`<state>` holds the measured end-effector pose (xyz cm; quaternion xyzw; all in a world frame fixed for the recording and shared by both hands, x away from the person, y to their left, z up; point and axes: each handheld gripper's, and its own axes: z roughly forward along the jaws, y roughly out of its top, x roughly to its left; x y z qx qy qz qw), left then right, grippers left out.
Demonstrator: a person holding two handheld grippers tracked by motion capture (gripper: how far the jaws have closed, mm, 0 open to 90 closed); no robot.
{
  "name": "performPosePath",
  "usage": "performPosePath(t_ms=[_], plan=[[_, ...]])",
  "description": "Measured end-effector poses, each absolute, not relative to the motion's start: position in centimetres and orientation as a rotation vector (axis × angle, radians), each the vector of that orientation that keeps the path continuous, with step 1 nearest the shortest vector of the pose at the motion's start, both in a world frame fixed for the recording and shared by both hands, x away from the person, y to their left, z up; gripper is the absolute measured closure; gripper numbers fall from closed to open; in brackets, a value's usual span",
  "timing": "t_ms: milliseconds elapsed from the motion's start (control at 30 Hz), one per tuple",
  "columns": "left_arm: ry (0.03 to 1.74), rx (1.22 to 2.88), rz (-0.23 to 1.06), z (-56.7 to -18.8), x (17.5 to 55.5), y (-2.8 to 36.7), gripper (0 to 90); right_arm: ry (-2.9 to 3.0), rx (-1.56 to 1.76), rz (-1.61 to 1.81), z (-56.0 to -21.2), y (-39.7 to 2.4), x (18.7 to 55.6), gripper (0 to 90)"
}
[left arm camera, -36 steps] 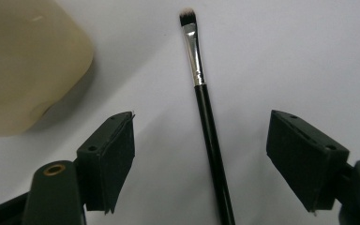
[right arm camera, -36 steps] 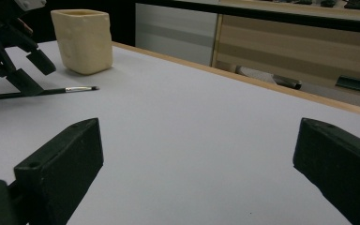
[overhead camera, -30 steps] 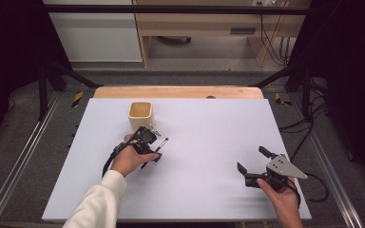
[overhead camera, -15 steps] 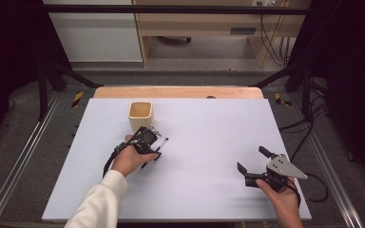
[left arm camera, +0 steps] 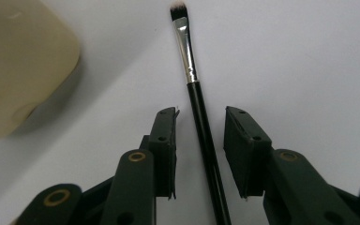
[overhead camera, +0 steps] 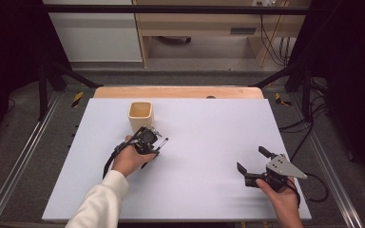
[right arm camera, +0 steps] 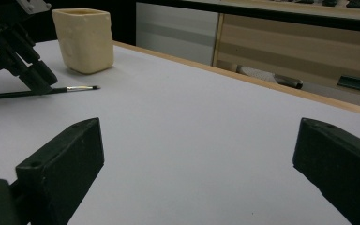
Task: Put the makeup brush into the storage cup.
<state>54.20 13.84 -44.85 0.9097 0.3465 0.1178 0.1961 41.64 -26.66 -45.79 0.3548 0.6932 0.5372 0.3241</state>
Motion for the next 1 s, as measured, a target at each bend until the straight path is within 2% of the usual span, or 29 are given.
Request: performPosePath(t_ms=[1000], plan=[[0.963, 2.561, 0.322, -45.10, 54.12, 13.42, 83.2, 1.831, 0.932, 1.399, -45.89, -26.64, 41.74, 2.8]])
